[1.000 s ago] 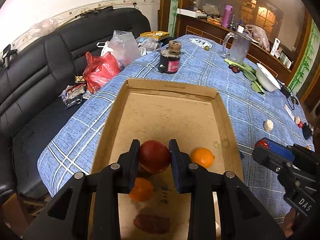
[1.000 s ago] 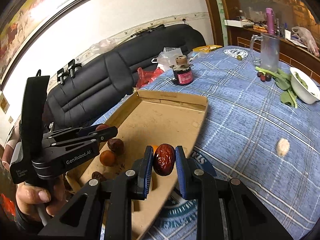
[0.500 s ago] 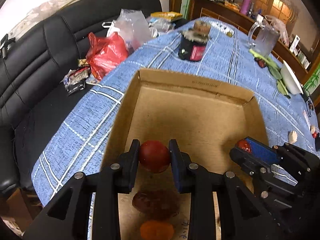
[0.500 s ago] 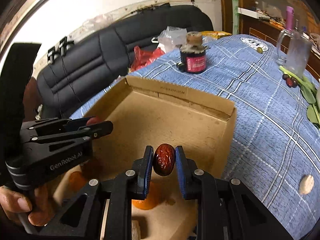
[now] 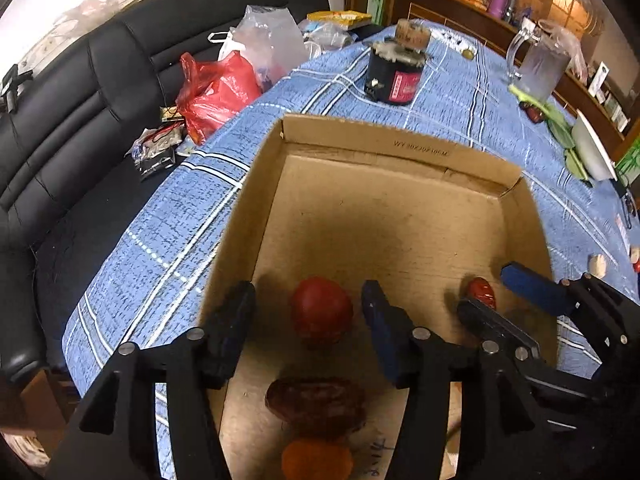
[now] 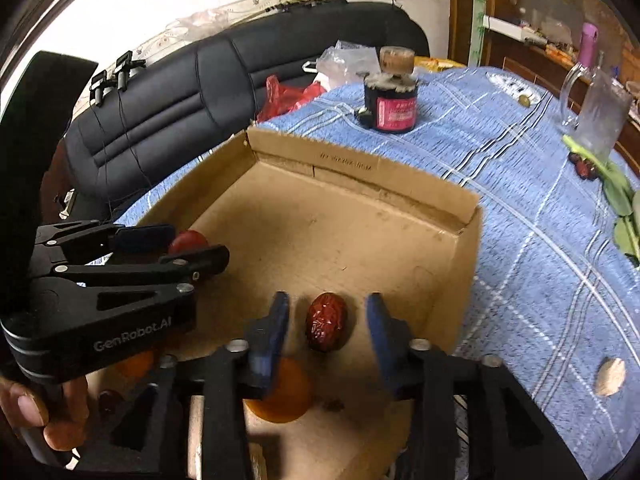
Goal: Organize fruits
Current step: 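Open the left tool to drop the tomato while the right tool releases the date, then grasp a tan round ball with the left tool while the right tool grasps an orange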
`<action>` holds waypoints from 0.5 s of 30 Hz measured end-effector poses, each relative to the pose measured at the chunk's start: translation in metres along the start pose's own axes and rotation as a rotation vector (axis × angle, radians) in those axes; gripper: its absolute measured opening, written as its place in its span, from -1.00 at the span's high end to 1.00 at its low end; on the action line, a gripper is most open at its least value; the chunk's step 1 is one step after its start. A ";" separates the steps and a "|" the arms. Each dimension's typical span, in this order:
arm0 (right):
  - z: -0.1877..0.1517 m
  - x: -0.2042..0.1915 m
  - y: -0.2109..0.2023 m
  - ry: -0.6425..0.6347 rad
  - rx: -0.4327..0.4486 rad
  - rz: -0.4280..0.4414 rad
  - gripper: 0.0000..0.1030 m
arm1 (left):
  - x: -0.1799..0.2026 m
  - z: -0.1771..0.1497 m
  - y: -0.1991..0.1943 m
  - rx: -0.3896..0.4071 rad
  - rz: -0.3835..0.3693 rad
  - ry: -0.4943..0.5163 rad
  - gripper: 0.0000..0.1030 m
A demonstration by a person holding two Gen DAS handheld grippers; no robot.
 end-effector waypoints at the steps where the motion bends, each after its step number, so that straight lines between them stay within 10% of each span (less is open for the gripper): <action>1: 0.000 0.001 -0.005 0.003 0.010 0.002 0.11 | 0.000 0.000 -0.003 0.008 0.005 -0.001 -0.06; 15: -0.035 0.039 -0.082 0.133 0.114 0.016 0.11 | 0.015 -0.014 -0.056 0.118 -0.110 -0.064 -0.13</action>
Point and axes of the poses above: each gripper's, at about its wrist camera, not at the fingertips, and y roughly the way its jaws point, x to its right, z to its top, the point moved 1 cm from there along y, roughly the way its jaws point, and after that the axes turned 4 degrees about y, right-handed, at the moved point
